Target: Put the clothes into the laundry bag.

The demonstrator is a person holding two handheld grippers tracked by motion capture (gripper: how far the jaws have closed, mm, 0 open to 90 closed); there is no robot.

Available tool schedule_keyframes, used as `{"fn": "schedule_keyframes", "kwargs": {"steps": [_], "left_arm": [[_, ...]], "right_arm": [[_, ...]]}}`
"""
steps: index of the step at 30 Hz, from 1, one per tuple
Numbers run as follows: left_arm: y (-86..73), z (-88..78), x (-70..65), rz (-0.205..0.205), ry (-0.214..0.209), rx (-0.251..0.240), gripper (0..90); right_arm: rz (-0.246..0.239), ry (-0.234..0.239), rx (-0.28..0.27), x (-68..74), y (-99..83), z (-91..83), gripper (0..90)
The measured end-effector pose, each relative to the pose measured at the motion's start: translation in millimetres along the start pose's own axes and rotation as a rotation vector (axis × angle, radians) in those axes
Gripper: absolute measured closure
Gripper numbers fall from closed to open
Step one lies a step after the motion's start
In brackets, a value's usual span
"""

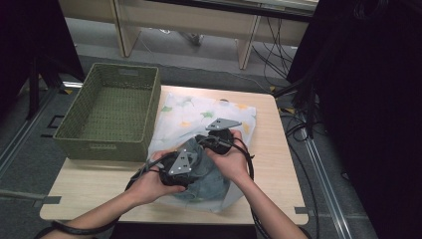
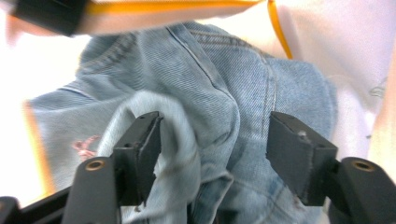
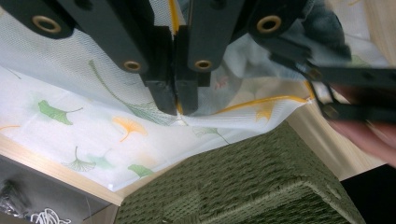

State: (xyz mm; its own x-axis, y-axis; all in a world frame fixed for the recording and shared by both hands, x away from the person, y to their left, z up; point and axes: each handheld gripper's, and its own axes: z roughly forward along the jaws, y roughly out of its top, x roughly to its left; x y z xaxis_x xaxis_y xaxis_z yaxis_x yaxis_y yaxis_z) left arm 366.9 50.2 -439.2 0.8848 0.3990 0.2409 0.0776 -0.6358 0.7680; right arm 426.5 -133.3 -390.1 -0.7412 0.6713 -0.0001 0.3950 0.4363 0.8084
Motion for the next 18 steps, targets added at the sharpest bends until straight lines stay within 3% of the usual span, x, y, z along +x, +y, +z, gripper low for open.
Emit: {"fn": "schedule_keyframes", "kwargs": {"steps": [6,10,14,18], "left_arm": [[-9.9,-31.2,7.8,-0.011,0.049,0.017,31.4],[-27.0,-49.1,13.1,-0.013,0.111,0.081,30.7],[-45.9,-56.0,10.8,-0.057,0.101,0.128,30.8],[-59.9,-47.5,5.8,-0.084,0.063,0.21,32.5]], "right_arm": [[0.005,0.003,0.001,1.0,0.3,-0.3,89.7],[0.004,0.002,0.001,0.8,0.4,-0.2,89.7],[0.002,0.002,0.0,1.0,0.8,-0.2,89.7],[-0.008,0.0,0.0,1.9,1.1,0.0,89.7]]}}
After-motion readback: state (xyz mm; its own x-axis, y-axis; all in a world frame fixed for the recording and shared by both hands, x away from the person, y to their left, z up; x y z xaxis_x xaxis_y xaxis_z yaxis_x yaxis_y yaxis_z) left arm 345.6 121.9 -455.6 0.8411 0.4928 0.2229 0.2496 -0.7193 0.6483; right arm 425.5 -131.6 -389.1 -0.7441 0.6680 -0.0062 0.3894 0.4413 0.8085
